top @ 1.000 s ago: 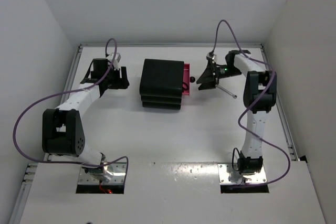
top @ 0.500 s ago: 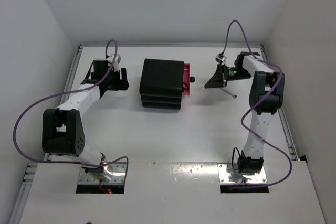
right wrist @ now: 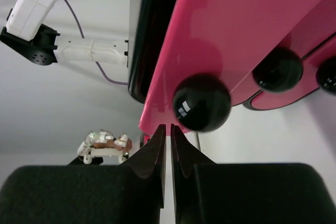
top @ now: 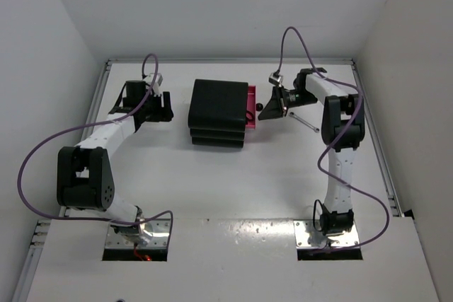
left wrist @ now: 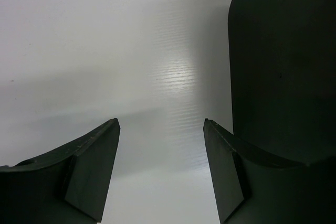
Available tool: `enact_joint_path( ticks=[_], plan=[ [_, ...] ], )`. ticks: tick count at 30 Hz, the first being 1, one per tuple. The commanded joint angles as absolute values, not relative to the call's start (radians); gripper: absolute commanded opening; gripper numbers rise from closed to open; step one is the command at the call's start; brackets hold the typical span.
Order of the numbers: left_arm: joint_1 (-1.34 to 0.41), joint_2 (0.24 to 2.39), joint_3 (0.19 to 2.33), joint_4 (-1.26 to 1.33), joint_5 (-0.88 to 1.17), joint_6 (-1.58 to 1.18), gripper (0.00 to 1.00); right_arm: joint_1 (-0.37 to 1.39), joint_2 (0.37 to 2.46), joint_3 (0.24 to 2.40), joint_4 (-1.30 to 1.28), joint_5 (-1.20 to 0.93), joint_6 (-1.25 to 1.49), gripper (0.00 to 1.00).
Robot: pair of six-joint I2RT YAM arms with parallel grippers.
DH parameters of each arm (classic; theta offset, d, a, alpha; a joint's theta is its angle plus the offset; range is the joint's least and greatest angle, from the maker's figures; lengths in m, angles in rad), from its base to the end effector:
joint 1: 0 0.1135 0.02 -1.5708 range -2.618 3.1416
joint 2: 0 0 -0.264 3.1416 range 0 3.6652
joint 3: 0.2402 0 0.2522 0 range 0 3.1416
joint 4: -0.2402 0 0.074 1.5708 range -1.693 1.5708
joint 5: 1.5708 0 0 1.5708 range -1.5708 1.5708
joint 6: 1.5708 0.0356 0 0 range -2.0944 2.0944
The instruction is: Sort the tools into containers
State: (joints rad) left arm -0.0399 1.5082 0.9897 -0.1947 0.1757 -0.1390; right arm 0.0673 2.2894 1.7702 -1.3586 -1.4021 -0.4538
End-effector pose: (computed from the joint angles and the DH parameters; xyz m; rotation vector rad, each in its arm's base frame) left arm 0.3279 -0.0193 0.2364 -0.0213 2.2879 -0.2939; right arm 0.4088 0.0627 0.1665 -0.3103 2.3606 2.0258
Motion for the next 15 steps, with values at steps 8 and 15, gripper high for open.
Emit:
enact_joint_path(
  ticks=[8,15],
  plan=[
    [-0.052,1.525,0.996,-0.173,0.219,-0.140,0.70,0.115,2.381,1.930,-1.382,-1.448,-0.460,0.08],
    [-0.083,1.525,0.977,-0.164,0.229,-0.130,0.69,0.156,2.399,1.960,-1.333,-1.448,-0.384,0.08]
  ],
)
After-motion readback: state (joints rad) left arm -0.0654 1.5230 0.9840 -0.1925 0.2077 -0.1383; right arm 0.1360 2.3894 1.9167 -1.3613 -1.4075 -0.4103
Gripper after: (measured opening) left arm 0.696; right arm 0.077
